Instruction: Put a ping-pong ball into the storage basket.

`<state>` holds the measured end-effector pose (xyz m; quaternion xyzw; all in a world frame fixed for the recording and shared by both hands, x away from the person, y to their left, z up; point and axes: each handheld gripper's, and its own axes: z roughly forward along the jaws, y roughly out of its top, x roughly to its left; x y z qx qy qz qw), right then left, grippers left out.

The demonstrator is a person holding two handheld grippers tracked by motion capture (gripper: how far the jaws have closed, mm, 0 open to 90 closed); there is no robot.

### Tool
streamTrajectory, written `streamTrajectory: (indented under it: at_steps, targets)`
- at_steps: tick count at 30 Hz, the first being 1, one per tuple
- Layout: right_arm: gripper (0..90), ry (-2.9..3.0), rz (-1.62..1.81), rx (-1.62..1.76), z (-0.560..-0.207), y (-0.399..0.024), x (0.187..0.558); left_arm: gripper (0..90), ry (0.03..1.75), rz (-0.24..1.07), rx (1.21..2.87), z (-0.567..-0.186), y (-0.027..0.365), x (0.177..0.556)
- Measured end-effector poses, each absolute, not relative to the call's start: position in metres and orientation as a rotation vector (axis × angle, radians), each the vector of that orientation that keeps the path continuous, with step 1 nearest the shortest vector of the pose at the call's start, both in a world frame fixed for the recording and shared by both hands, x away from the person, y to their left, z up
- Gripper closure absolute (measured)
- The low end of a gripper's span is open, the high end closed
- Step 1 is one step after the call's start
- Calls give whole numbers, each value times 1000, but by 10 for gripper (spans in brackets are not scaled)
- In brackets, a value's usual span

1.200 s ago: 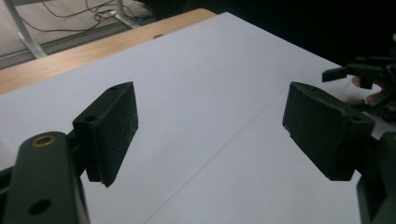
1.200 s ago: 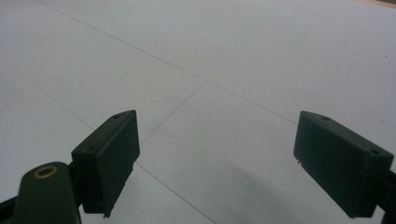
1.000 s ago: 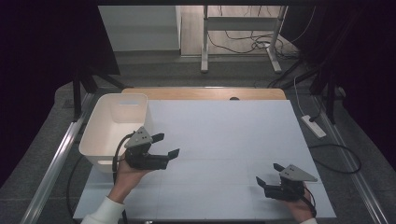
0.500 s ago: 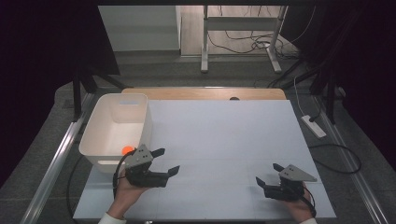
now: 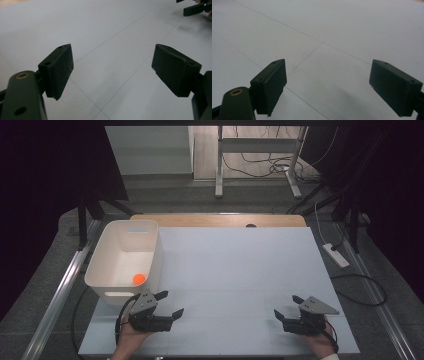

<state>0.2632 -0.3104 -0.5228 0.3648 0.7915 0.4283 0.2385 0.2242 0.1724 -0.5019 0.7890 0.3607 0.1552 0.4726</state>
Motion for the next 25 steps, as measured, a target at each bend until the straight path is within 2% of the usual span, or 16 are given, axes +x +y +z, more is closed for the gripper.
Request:
streamTrajectory:
  at_steps: [25]
  targets:
    - [146,2177,1181,974,-523,-311,263,184,900,368,1915,-516,183,221]
